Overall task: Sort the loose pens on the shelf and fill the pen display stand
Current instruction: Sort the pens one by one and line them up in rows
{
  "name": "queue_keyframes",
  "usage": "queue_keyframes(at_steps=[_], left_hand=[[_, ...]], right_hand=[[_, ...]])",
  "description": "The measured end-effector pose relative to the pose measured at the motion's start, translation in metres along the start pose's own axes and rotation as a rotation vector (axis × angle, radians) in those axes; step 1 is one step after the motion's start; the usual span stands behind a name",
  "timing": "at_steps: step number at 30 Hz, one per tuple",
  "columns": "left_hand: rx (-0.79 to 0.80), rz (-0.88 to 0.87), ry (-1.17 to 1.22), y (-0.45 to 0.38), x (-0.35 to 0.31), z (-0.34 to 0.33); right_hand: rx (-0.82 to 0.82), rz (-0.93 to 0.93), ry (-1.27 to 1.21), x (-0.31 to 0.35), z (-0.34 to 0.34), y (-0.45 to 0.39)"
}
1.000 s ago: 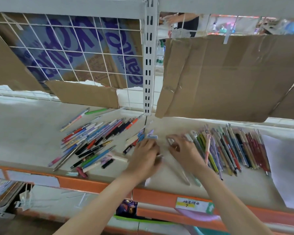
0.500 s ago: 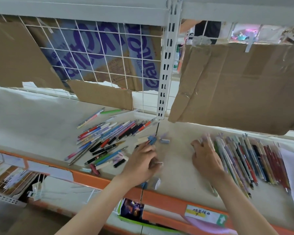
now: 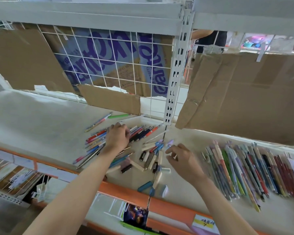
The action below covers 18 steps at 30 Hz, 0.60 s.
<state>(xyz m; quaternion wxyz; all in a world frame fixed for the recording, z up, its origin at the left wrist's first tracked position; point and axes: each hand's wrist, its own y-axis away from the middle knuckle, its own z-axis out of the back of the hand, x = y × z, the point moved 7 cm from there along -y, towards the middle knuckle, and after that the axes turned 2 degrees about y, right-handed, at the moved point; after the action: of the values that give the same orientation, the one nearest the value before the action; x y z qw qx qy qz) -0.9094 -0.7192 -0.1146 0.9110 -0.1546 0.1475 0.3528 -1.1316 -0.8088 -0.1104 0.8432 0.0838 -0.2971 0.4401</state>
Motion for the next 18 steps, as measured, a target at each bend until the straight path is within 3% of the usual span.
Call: queue_keyframes(at_steps=[18], left_hand=[[0.146, 0.063, 0.107, 0.002, 0.012, -0.009]], right_hand=[[0.198, -0.036, -0.066, -0.015, -0.011, 0.002]])
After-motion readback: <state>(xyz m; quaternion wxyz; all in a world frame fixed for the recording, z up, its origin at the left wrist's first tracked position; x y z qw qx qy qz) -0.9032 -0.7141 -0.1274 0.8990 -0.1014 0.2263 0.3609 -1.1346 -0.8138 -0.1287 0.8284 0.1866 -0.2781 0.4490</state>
